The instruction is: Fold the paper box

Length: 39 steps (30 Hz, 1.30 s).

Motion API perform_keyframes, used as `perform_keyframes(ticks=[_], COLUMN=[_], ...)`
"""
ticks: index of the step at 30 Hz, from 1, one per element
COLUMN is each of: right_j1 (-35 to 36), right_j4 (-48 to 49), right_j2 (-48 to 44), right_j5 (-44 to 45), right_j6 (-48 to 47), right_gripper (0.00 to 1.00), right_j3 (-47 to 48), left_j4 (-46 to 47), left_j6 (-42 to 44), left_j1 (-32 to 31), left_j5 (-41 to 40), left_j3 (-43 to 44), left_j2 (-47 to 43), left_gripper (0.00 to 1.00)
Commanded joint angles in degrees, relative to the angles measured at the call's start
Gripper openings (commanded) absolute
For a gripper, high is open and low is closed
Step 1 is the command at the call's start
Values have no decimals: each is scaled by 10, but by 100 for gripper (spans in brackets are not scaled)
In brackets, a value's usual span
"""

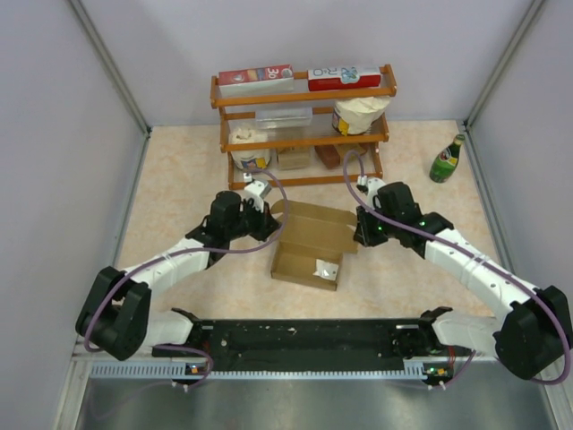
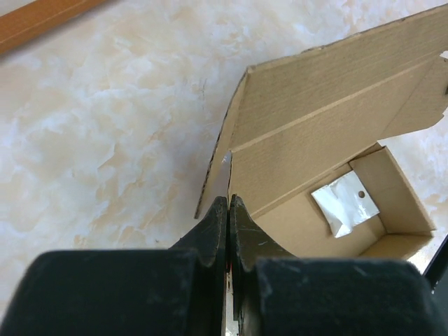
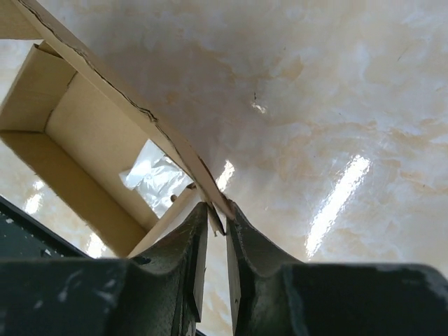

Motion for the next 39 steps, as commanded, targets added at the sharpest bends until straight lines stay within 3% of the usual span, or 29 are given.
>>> perform_keyframes(ticks=[1, 9, 22, 27, 32, 39], right_j1=[-4, -3, -3, -2, 6, 67], right_j4=[44, 67, 73, 82, 105, 141], right_j2=[-14, 1, 38, 44, 44, 40], right_j5=[-15, -60, -4, 6, 15, 89], right_j6=[22, 20, 15, 11, 15, 25], right_gripper=[16, 18, 18, 14, 0, 0], right_j3=[0, 6, 23, 24, 21, 25], left_j4=[30, 29, 21, 20, 24, 27], left_j6=[-23, -26, -16, -15, -20, -34], left_j1=[-4, -14, -17, -17, -21, -51], left_j5=[-24, -21, -33, -34, -45, -129], left_j3=[-7, -2, 3, 7, 10, 17], left_j2=[-30, -34, -34, -33, -36, -53], left_gripper=[0, 0, 0, 0, 0, 0])
